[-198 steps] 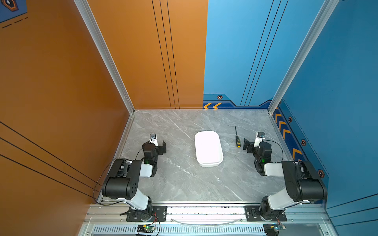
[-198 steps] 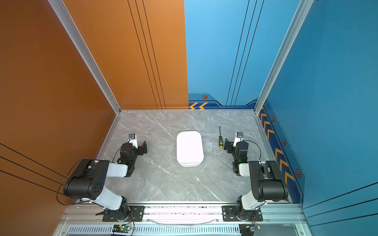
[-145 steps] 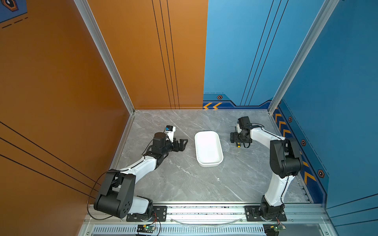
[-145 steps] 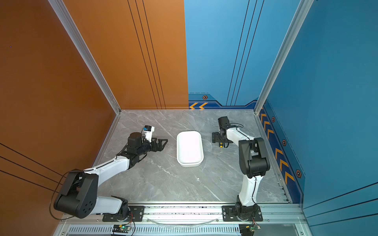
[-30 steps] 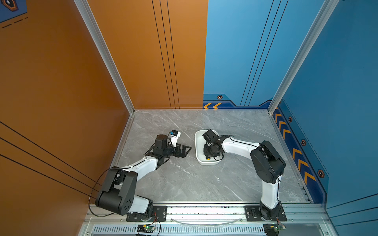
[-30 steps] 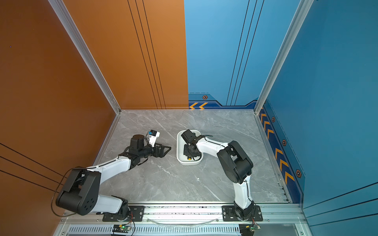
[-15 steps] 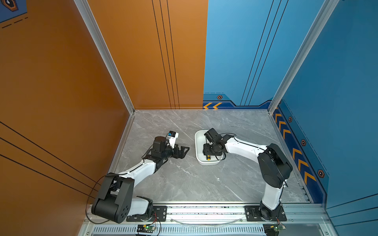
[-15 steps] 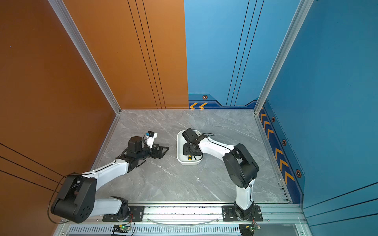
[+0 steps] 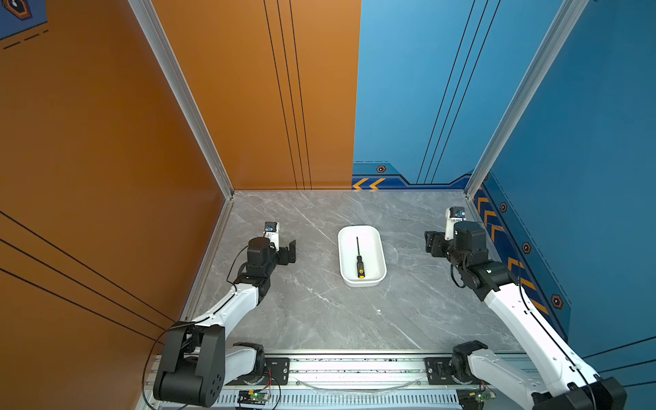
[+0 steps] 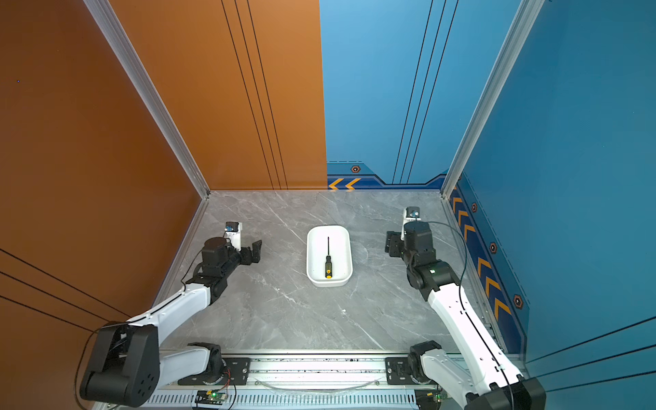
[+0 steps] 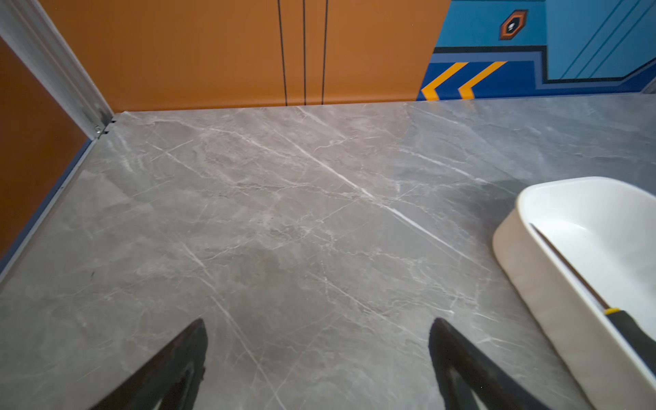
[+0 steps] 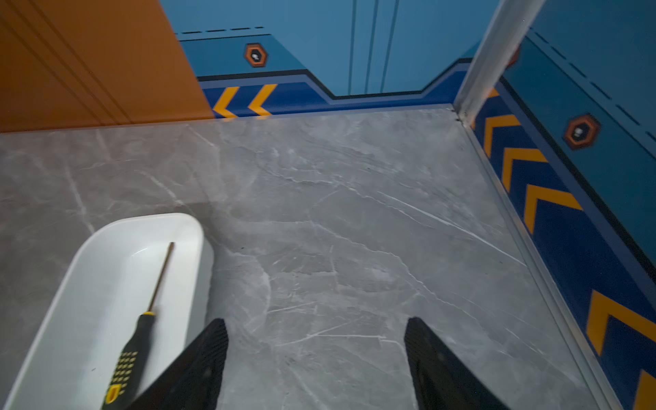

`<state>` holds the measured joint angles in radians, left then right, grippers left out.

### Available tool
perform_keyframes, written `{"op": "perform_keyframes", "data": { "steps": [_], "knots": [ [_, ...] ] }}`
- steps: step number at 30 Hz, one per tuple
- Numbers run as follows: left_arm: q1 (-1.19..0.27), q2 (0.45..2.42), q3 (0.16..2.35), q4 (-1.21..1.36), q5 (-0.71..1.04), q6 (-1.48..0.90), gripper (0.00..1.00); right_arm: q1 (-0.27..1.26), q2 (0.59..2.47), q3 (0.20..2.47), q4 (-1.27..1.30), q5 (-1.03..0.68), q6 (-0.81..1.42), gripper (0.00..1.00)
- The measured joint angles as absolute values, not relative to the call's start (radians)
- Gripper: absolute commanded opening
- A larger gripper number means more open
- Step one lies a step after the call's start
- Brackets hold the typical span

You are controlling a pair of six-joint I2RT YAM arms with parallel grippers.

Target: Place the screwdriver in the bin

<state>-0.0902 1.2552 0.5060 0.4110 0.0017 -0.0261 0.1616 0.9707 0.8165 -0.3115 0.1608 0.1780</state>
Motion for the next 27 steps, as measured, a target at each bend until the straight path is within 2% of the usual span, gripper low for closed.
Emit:
{"op": "perform_keyframes", "data": {
  "steps": [4,11,17,27],
  "knots": [
    [-0.056,1.361,0.474,0.508,-0.028,-0.002,0.98,0.018,0.937,0.605,-0.126,0.126,0.177,0.81],
    [-0.027,1.473,0.44,0.681,-0.033,0.015,0.98,-0.011,1.035,0.327,0.319,0.106,0.149,0.82],
    [0.004,1.56,0.382,0.831,-0.026,0.011,0.98,-0.015,1.287,0.31,0.62,0.108,0.111,0.82],
    [0.005,1.562,0.379,0.905,-0.023,0.011,0.98,-0.006,1.542,0.358,0.836,0.07,0.1,0.83]
  ]
}}
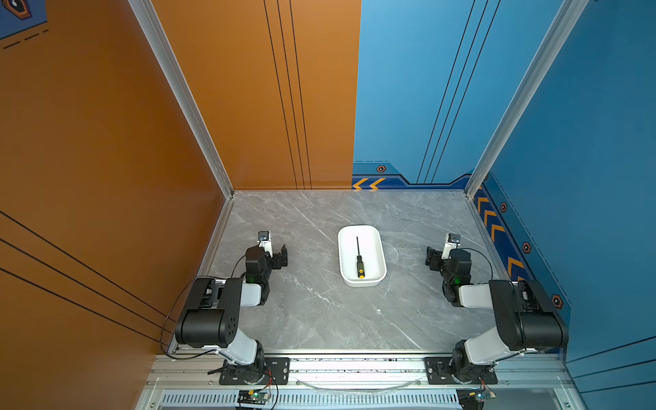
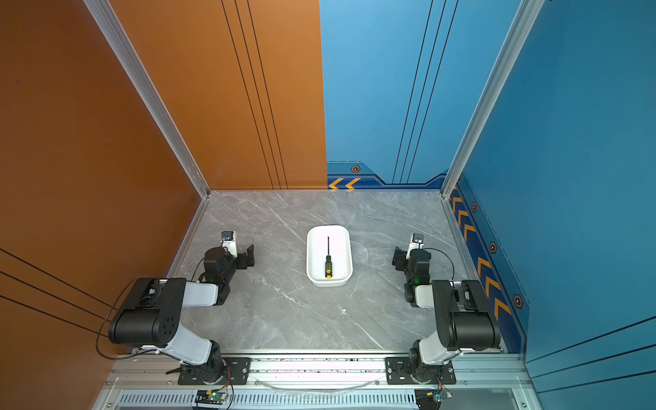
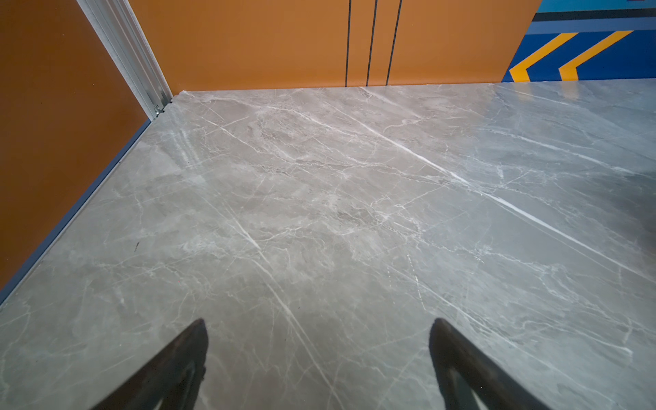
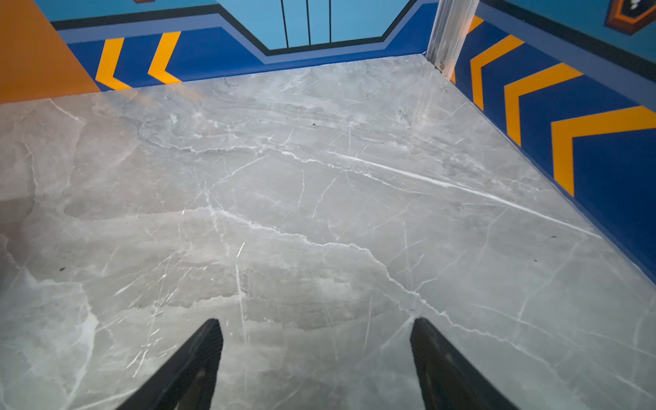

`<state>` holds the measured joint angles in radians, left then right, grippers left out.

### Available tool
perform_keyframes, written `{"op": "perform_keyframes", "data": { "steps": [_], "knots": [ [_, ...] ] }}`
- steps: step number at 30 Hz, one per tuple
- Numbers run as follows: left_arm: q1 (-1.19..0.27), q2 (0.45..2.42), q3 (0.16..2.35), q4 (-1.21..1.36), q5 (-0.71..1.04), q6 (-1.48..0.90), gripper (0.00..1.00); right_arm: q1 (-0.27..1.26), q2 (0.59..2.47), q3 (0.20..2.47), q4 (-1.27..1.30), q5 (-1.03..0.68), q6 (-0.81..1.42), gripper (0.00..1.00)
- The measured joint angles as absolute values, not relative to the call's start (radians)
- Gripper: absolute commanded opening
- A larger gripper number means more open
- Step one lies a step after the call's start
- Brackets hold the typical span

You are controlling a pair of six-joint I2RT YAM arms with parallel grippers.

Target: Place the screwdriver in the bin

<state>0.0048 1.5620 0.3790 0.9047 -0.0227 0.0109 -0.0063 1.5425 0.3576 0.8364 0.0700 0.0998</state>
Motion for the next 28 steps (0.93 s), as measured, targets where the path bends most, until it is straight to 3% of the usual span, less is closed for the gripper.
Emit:
{"op": "perform_keyframes", "data": {
  "steps": [3,6,28],
  "knots": [
    [0.0,1.562,0.379,0.91,-0.039,0.011,0.98,-0.004,1.545,0.36,0.859,0.063,0.093,0.86],
    [-0.014,1.562,0.379,0.91,-0.072,0.011,0.98,-0.004,1.545,0.361,0.876,0.06,0.09,1.0],
    [-0.021,1.562,0.379,0.91,-0.113,0.011,0.98,0.002,1.545,0.361,0.892,0.056,0.074,1.0]
  ]
}}
